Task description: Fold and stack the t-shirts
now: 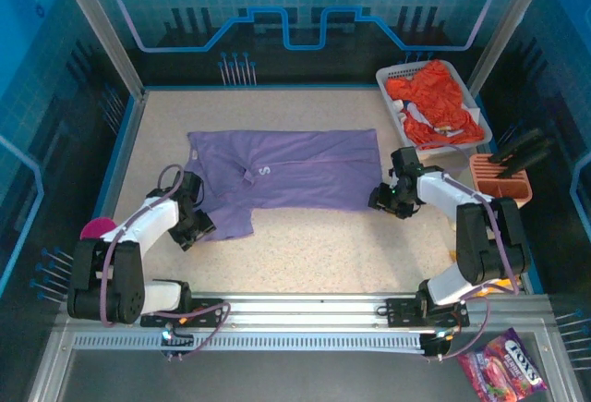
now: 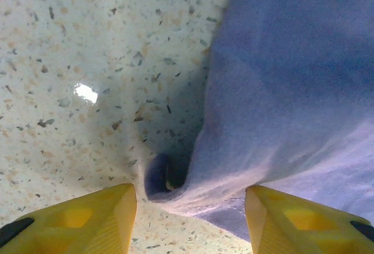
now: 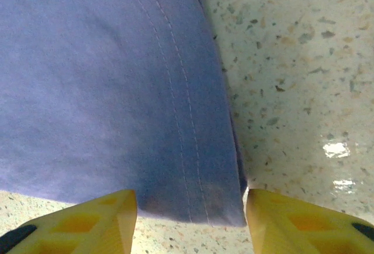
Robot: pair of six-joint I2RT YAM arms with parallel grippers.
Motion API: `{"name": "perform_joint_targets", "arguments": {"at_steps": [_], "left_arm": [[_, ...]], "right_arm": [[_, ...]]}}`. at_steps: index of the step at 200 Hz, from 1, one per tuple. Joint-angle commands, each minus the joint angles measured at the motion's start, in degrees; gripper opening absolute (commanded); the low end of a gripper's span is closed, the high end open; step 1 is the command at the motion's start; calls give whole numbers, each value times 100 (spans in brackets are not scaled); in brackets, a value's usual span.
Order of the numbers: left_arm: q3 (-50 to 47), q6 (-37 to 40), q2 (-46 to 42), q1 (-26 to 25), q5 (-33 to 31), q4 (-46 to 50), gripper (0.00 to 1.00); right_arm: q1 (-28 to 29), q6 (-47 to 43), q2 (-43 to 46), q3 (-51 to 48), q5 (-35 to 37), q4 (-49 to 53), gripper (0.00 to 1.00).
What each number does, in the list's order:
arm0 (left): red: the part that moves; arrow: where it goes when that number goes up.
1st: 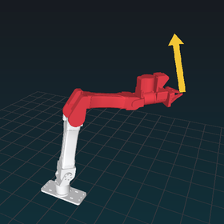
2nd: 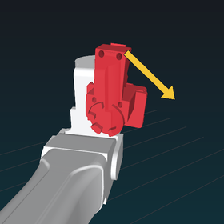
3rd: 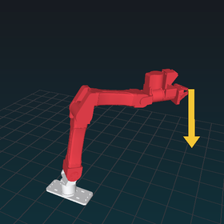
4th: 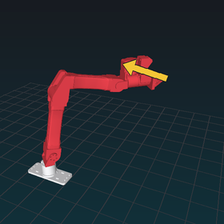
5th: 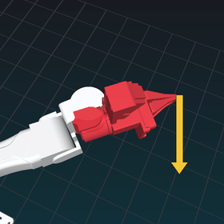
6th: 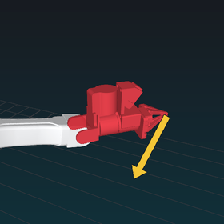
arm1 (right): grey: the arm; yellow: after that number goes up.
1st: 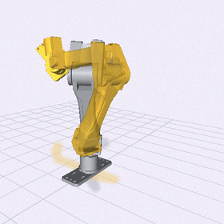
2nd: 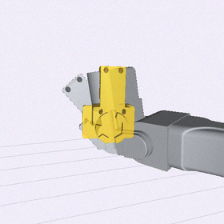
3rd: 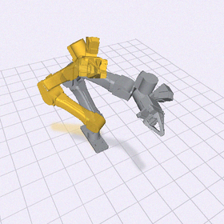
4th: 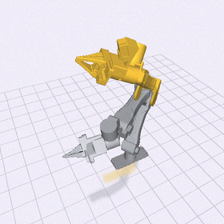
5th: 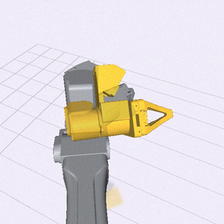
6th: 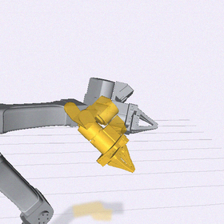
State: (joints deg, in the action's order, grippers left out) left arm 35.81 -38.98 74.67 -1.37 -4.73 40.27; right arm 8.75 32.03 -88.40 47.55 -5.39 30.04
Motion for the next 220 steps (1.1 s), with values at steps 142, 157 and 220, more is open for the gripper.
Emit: {"name": "perform_joint_targets", "arguments": {"at_steps": [142,157,220], "left_arm": [[220,319,37,-48,-85,-96,0],[232,325,-98,-56,-23,37,0],[996,321,-500,-83,233,743,0]], "right_arm": [[-201,8,98,-254,-93,-189,15],[-216,-2,177,-281,-69,-178,7],[-437,-368,363,52,-275,92,0]]}}
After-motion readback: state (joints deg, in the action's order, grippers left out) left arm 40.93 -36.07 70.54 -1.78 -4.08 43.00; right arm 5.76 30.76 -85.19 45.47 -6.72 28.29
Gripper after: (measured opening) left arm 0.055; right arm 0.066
